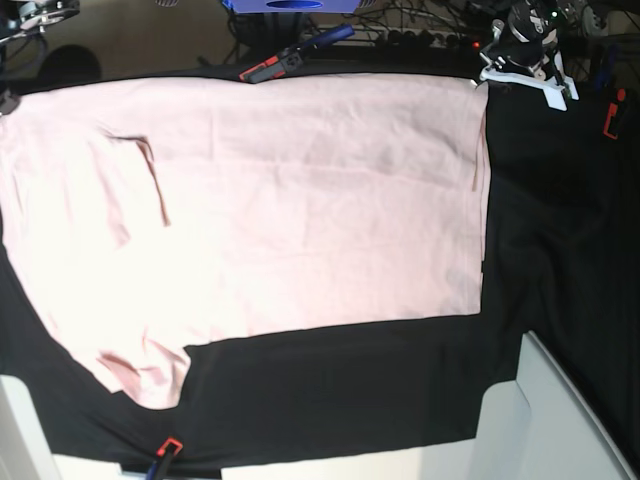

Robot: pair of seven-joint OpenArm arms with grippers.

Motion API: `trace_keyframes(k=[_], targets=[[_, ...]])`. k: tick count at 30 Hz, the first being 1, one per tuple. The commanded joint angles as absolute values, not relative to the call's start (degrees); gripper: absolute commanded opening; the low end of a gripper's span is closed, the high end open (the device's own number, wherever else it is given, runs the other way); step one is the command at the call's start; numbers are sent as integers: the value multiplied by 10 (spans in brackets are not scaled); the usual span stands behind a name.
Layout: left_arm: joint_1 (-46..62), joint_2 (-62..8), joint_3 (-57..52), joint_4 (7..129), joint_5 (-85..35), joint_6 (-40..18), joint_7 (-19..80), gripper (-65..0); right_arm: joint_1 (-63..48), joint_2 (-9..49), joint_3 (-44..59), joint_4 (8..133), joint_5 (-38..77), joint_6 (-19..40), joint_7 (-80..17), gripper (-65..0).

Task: Fold the T-shirt properly
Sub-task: 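Pull the grasped corner away from the shirt with the left gripper, then release the corner and move both grippers down to the shirt's side edges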

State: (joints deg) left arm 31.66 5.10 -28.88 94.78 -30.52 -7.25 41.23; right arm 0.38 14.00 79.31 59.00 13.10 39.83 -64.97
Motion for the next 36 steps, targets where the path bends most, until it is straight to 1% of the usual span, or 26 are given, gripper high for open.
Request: trace_keyframes(k=[1,2,3,5,10,14,16,17,20,22,25,27,28,32,36], targets=[[323,47,-292,958,-310,-73,417,-485,4,154,796,601,138,400,-654,-389],[323,47,-293,958,-310,-73,422,-445,4,154,797,601,138,400,-662,-348],[323,47,-300,958,-310,-73,425,-418,4,154,797,602,138,400,-669,-322],[324,51,-327,966,-310,-73,426,-396,2,148,797,614,138,400,-678,-319],[335,71,-409,1022,-310,-73,427,-396,-19,122,797,704,138,400,-679,-319],[349,69,-420,1085,-304,-73,427,-396,-33,115,793,782,138,400,-677,-315],[345,59,-413,1110,-303,-73,428,-396,-31,119,777,802,138,400,-676,-313],[342,53,-400,1115,-303,-73,429,-396,-30,124,751,807,138,400,-676,-313],[325,3,-329,1125,-303,-73,444,-400,-17,167,641,809,138,400,-665,-313],[301,-28,-284,1123,-303,-71,465,-400,-2,185,567,808,135,400,-627,-315],[248,-51,-247,1121,-302,-71,498,-400,13,222,454,807,134,400,-551,-316],[209,-58,-239,1117,-298,-71,519,-400,32,245,394,784,134,400,-511,-316],[185,-58,-239,1113,-291,-71,530,-400,54,256,371,752,134,400,-494,-316],[99,-53,-236,1075,-242,-71,580,-400,138,296,326,559,134,400,-422,-316],[54,-63,-193,1040,-188,-71,590,-401,204,335,245,393,134,400,-294,-313]])
